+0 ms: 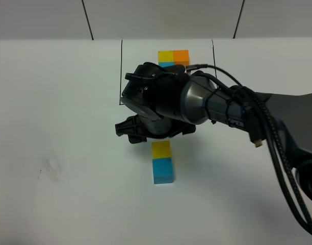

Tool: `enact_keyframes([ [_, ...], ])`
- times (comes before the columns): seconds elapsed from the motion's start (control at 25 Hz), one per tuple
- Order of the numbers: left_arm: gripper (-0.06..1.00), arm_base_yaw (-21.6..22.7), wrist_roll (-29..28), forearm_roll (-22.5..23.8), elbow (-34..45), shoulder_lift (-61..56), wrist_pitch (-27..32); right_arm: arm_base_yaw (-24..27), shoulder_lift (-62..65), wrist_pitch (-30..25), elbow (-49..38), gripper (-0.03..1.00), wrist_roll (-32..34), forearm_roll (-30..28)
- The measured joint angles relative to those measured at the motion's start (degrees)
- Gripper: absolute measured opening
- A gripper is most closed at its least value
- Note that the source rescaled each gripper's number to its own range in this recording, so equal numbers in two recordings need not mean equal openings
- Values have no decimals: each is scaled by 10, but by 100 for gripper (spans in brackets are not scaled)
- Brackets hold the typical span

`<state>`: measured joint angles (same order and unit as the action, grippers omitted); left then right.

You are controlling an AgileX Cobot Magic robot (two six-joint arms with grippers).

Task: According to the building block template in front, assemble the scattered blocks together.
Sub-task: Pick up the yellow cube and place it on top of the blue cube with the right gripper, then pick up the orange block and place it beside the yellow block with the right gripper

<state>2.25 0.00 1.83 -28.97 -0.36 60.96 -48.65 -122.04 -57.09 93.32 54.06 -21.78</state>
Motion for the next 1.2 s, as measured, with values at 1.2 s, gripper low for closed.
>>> enact_keyframes([
  [1.2, 64, 0, 0, 0, 0, 0, 0, 456, 379, -126, -78, 76, -479, 69],
])
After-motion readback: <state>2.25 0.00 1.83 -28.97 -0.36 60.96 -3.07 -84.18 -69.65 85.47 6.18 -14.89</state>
